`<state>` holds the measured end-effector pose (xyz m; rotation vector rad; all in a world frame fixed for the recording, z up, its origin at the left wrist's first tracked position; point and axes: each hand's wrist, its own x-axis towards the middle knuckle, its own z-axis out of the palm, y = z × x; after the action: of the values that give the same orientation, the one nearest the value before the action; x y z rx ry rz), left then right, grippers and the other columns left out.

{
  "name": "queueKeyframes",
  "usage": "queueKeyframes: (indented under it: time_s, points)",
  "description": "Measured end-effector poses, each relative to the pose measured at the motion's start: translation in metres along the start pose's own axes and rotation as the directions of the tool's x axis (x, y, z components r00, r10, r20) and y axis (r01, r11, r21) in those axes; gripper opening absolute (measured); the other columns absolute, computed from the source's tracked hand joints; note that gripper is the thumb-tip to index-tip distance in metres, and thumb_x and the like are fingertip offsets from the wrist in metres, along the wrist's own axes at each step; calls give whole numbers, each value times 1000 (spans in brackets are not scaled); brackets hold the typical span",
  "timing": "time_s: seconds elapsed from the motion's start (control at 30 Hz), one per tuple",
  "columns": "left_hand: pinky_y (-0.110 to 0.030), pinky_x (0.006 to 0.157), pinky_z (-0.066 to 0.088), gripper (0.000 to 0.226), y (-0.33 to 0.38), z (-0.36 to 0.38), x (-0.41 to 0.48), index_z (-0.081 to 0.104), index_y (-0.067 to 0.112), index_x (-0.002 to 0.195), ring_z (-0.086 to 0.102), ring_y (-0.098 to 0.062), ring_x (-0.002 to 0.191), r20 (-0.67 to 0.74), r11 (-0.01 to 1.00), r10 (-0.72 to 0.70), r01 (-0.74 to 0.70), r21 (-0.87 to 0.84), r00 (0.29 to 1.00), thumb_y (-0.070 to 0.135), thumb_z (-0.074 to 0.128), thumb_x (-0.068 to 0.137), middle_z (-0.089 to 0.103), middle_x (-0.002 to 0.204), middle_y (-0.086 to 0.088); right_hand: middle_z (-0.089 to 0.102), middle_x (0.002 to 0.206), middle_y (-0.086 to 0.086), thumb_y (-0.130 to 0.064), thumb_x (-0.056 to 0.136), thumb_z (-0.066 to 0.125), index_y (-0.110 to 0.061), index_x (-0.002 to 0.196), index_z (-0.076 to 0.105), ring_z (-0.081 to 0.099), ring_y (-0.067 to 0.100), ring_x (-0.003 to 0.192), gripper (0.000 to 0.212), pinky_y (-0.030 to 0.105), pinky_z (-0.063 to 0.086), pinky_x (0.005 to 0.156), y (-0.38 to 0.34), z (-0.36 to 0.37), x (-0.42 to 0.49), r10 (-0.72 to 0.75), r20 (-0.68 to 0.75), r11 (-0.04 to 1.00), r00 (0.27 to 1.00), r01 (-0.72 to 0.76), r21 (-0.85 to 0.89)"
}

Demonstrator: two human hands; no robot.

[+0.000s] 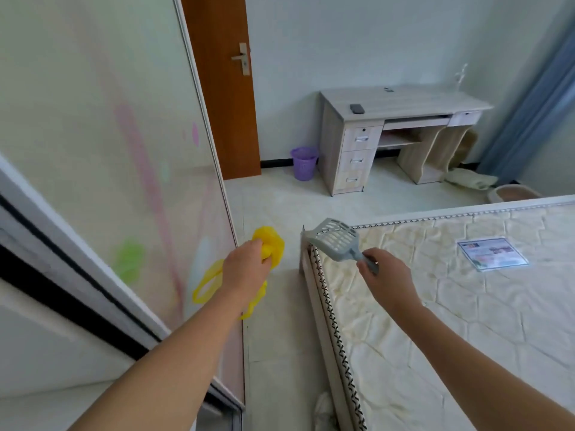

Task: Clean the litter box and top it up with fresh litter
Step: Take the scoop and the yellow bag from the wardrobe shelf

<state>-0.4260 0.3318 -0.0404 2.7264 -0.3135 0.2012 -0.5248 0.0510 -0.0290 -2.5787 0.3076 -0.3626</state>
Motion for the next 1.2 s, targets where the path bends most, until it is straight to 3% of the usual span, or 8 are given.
queueKeyframes:
  time_s: [0.23,0.4,0.6,0.73,1.0,1.2]
  points:
    - [-37,62,42,21,-9,13,77,58,14,89,63,-36,83,-39,998,-61,62,28,997,34,63,88,66,88,-9,62,81,-6,-29,95,59,-20,92,62,56,15,68,9,27,35,59,8,37,93,-9,50,998,999,5,67]
    - [-35,60,37,25,-12,9,136,53,15,83,62,-33,80,-61,994,-94,96,45,994,37,63,89,62,83,-6,60,83,-8,-33,94,57,-20,93,61,55,16,73,13,31,38,64,4,53,165,-68,68,992,995,61,112]
    - [-37,60,44,26,-12,3,200,55,13,84,62,-32,79,-76,994,-70,76,79,995,36,64,89,63,83,-7,62,87,-6,-28,93,61,-20,95,62,55,16,72,9,29,35,65,-5,62,235,-102,55,990,993,96,105]
    - [-40,61,47,26,-23,11,241,55,14,85,62,-31,76,-99,996,-69,75,55,993,38,64,89,62,81,-6,62,89,-6,-27,94,61,-19,99,63,52,13,72,10,27,33,65,-16,79,281,-158,72,986,985,153,70]
    - [-36,63,39,28,-51,46,344,49,16,84,62,-32,82,-45,996,-82,84,33,996,41,61,92,62,87,-7,62,89,-6,-28,93,62,-19,102,65,57,15,74,13,26,38,65,-38,115,383,-221,55,974,974,223,-32]
    - [-38,66,43,27,-54,59,426,54,14,86,63,-33,85,-20,999,-23,24,44,1000,39,62,91,63,88,-8,59,85,0,-26,93,62,-15,99,64,57,24,73,13,33,42,62,-38,127,443,-270,44,957,962,273,-99]
